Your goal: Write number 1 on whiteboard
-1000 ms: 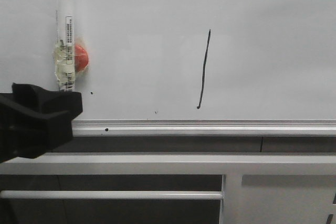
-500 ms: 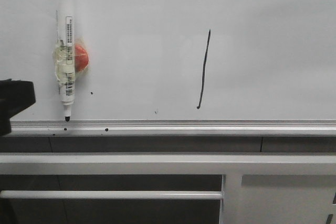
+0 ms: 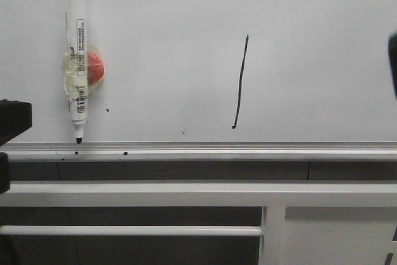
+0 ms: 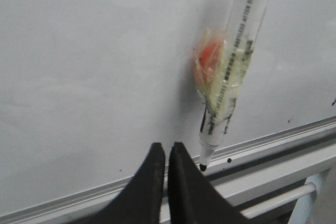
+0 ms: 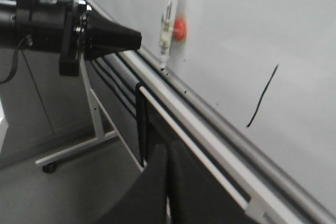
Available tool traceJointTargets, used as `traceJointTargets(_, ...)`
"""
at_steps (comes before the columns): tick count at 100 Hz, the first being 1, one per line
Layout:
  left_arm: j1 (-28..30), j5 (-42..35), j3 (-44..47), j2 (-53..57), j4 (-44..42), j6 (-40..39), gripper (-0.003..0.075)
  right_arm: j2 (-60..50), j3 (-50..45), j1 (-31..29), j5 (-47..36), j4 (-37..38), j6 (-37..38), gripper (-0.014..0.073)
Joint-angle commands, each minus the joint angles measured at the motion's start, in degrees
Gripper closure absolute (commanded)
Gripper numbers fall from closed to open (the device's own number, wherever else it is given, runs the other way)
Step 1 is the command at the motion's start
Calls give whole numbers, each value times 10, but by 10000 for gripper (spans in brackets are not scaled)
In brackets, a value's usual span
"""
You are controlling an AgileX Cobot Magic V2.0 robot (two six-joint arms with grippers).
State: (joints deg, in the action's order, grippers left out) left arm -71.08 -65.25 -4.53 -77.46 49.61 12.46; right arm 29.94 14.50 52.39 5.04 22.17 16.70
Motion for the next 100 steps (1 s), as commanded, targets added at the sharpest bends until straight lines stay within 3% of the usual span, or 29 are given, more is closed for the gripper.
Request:
traceJointTargets(1, 1, -141, -5, 14, -7, 21, 741, -1, -30, -4, -121, 10, 7, 654)
traceJointTargets(10, 1, -141, -5, 26, -7, 43, 741, -1, -72, -4, -171, 10, 6, 654)
traceJointTargets(24, 1, -141, -5, 72, -7, 103, 741, -1, -99, -4, -181, 10, 6, 654)
traceJointTargets(65, 1, -111, -5, 325, 46, 296, 741, -1, -99, -3, -213, -1, 7, 658)
traceJointTargets(100, 1, -84, -5, 406, 7, 300, 741, -1, -99, -3, -210, -1, 7, 658)
